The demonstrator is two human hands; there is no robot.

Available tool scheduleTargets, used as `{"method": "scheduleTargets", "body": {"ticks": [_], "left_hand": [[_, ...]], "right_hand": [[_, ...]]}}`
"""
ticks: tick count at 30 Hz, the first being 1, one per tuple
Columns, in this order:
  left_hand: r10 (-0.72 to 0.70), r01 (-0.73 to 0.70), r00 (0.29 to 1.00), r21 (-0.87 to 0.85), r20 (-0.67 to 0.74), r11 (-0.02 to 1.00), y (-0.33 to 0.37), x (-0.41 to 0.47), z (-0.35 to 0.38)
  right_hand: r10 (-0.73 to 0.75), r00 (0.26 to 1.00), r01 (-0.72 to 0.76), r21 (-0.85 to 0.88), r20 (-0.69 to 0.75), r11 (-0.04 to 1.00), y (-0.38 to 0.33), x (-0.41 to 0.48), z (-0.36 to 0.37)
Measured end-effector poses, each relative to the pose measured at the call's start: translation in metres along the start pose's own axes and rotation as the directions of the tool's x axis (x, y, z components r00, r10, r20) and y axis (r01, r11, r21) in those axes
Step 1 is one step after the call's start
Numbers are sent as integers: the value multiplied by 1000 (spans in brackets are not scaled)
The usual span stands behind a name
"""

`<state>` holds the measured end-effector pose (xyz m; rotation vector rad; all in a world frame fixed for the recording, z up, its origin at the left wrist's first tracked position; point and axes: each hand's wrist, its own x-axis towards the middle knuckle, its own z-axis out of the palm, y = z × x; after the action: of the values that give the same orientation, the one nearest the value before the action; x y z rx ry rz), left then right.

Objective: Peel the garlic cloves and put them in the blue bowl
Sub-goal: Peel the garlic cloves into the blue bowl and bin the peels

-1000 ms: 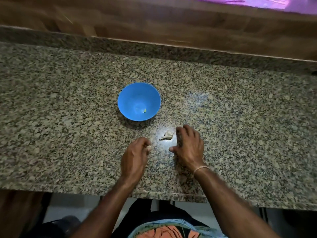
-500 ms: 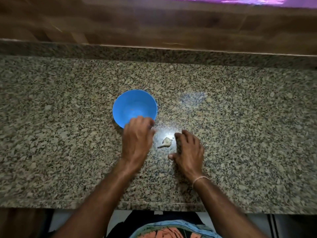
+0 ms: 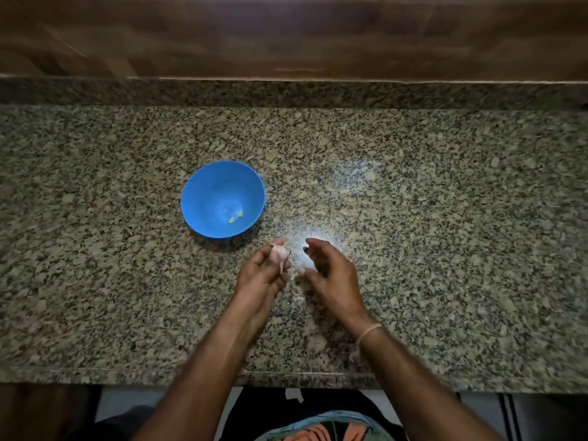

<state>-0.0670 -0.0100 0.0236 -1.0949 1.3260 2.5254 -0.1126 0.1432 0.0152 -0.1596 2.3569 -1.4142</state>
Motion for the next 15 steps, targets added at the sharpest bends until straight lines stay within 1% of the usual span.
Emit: {"method": "scheduleTargets", "body": {"ticks": [1,2,5,9,15], "left_hand": [[-26,28,999,-88,26,996,1,-7,3],[-34,41,998,-140,52,989,1,-12,5],[-19,36,994,-157,106,987,3,-25,10],[9,4,992,-106,124,994,6,-33,14],[47,-34,991,-102,127,994,3,-39,23]], "right_hand": [[25,999,-30,158,32,987,-7,-2,-4],[27,998,-39,238,51,971,-15,-4,-7],[-7,999,-10,353,47,936,-30,-10,-6],[-23,1000,25,390,-10,921,-38,-13,-8],[-32,999,28,350,5,936,-41,-18,-18]]}}
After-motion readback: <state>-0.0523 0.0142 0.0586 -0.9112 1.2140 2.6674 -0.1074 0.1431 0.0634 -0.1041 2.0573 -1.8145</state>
